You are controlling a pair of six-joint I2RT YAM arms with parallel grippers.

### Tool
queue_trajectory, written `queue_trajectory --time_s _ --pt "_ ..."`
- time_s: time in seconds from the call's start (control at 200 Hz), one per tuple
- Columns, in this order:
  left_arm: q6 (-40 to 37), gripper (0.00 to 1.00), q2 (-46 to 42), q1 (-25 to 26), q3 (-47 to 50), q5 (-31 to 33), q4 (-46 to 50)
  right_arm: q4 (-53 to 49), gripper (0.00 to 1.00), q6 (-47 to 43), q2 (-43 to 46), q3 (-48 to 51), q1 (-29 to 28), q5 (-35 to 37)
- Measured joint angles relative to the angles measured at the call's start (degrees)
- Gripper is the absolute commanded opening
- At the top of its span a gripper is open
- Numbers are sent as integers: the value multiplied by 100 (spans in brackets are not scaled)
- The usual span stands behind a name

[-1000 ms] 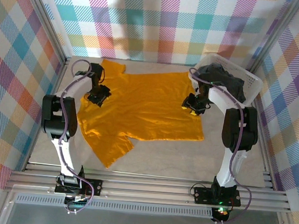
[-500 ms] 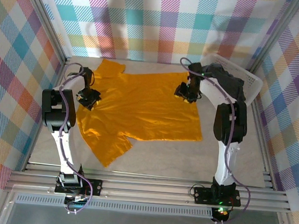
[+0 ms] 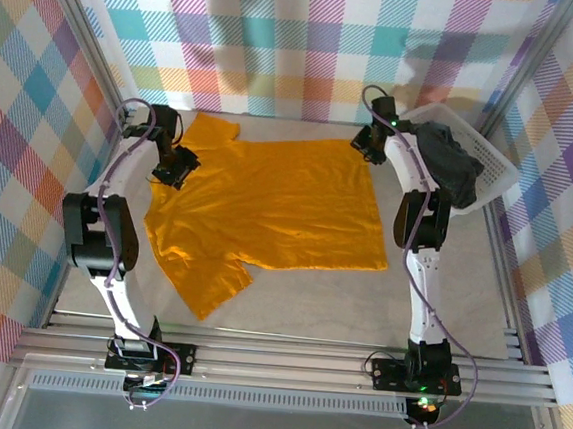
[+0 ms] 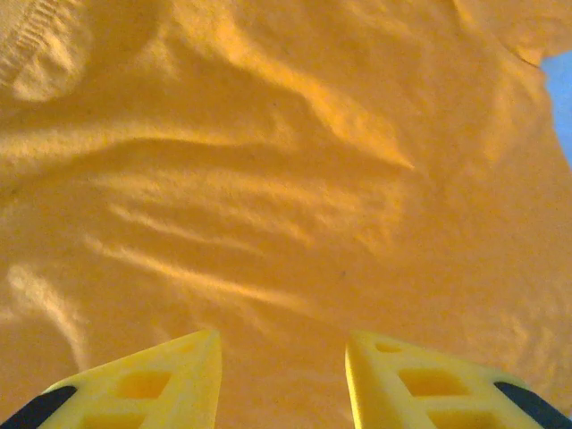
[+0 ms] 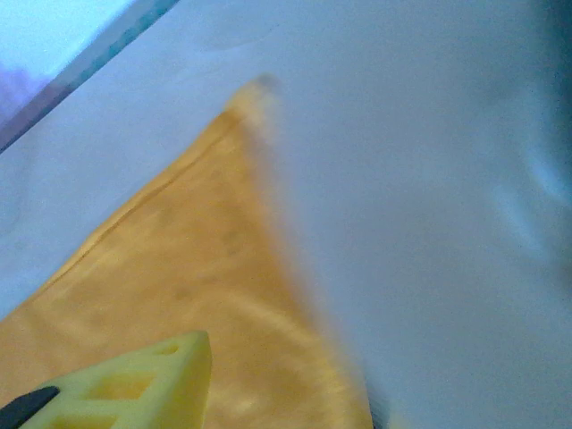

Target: Fold and stack the t-shirts

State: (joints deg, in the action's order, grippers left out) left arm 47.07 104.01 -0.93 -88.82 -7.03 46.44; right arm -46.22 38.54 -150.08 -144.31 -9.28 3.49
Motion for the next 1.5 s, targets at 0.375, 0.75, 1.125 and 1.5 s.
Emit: queue_trajectory --time_s 0.375,0.75,1.125,1.5 --pt "-214 38 -334 -11 931 118 568 385 49 -343 603 905 66 -745" --pt "643 45 -2929 1110 3615 238 1779 1283 51 -118 4660 5053 -713 -855" --pt "2800 49 -3202 2975 5178 -297 881 883 53 61 6900 8784 -758 -1397" --pt "2955 15 -2715 3130 5331 -170 170 754 54 2 7482 9527 -494 -1386"
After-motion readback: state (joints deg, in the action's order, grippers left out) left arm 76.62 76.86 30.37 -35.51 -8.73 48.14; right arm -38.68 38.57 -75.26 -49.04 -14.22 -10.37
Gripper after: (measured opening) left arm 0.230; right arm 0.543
